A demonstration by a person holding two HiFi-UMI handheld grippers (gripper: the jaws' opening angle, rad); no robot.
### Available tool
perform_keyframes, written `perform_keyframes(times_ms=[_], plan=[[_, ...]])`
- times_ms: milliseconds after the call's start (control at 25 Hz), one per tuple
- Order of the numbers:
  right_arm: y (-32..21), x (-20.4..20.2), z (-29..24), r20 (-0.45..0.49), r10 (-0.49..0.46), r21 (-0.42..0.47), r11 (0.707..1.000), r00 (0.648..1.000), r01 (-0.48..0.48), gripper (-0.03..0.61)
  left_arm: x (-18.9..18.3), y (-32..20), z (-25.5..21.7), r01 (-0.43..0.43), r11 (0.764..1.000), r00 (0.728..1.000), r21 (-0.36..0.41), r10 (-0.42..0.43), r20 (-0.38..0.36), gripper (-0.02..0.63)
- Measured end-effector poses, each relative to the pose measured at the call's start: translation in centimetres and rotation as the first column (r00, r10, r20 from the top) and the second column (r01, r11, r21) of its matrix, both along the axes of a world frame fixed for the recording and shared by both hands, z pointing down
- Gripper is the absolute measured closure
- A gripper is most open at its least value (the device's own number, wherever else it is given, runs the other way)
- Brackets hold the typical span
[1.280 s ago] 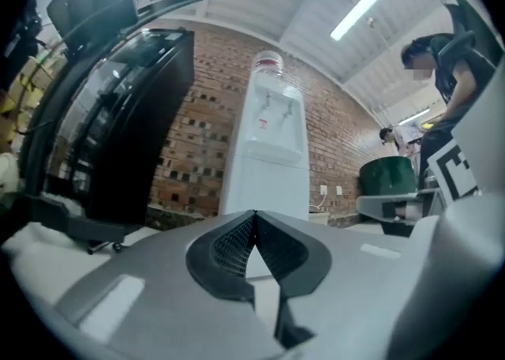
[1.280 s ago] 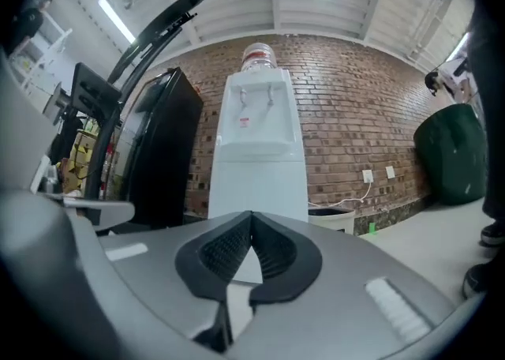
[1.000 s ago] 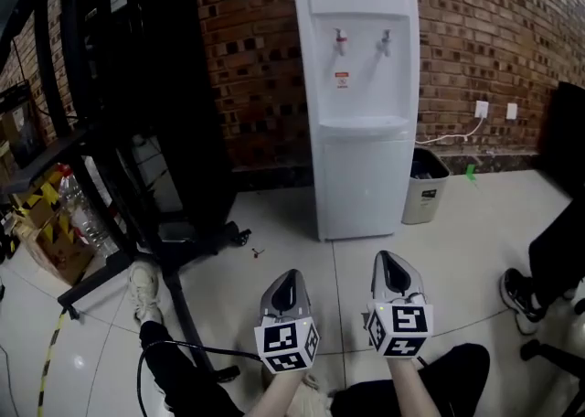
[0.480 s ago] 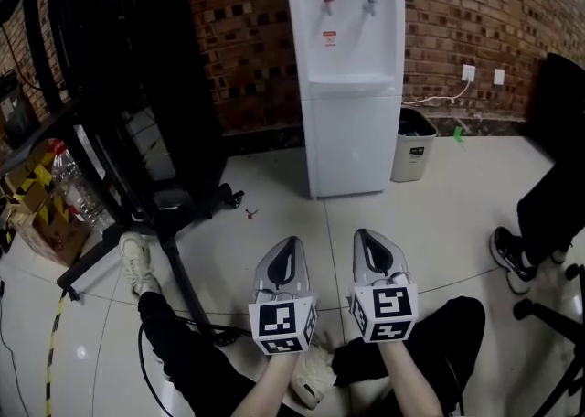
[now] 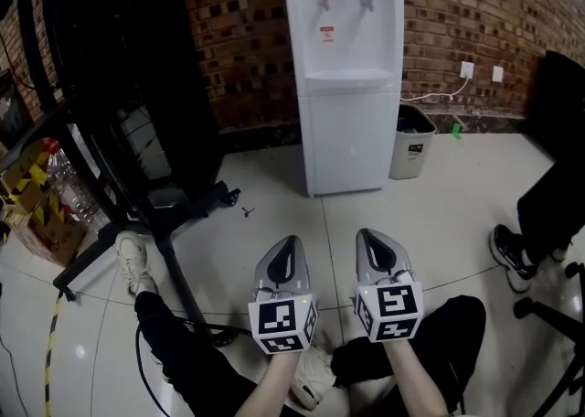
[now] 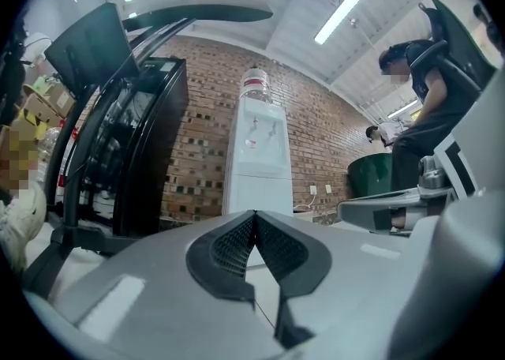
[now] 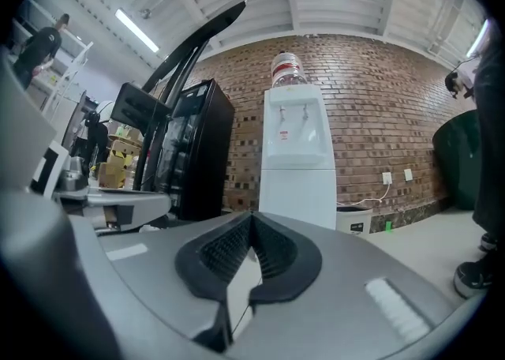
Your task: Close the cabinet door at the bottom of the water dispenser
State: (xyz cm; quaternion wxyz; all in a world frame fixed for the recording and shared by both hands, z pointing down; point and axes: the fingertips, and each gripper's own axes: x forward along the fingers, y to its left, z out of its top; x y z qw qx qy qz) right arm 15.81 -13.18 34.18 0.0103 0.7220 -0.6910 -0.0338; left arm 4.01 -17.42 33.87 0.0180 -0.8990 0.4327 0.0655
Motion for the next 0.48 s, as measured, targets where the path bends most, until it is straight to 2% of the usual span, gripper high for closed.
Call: perform_keyframes(times_ms=[480], plan=[[-0.41, -0.76, -0.19, 0.001, -0.016, -0.001, 1.000, 1.000, 0.016, 0.578, 0.29, -0.18, -0.77, -0.009, 1.000, 1.000, -0.001, 0.009, -0.015, 0.604]])
